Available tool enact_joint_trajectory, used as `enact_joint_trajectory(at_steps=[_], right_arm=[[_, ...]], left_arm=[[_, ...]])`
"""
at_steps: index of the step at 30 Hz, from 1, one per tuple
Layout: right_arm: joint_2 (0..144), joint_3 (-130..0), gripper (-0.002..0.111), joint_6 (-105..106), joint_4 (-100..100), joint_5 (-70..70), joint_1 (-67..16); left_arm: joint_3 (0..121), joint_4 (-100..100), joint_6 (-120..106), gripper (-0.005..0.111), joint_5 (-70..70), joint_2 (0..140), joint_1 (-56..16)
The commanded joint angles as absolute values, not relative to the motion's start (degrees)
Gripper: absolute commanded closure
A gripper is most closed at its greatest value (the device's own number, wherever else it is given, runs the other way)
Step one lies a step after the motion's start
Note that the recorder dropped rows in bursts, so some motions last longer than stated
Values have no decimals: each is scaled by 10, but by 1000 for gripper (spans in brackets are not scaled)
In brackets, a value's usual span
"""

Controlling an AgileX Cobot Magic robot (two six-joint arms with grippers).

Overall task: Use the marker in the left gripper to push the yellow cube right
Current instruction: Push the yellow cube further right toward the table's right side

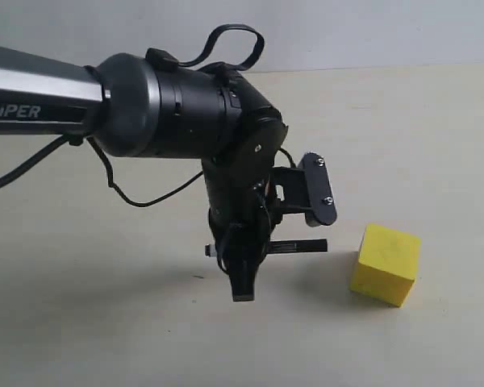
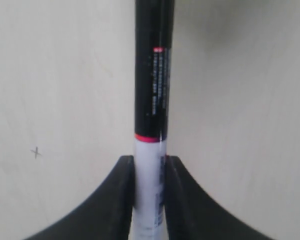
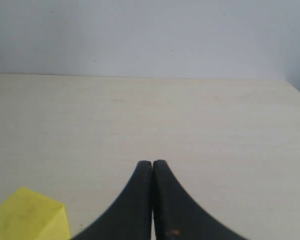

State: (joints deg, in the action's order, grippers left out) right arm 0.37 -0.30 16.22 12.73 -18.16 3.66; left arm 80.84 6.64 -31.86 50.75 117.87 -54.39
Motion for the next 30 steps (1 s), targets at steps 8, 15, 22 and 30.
enact_joint_trajectory(at_steps=[8, 15, 22, 30], right_arm=[[0, 0, 108, 163, 125, -179, 40], [0, 0, 108, 163, 125, -179, 40], [0, 0, 108, 163, 125, -179, 40], [0, 0, 108, 163, 125, -179, 40]], left_arm=[[815, 31, -330, 107, 495, 1181, -570], [842, 26, -336, 107, 499, 1191, -601], [842, 28, -310, 107, 574, 1191, -573], [842, 15, -309, 107, 502, 1204, -575]])
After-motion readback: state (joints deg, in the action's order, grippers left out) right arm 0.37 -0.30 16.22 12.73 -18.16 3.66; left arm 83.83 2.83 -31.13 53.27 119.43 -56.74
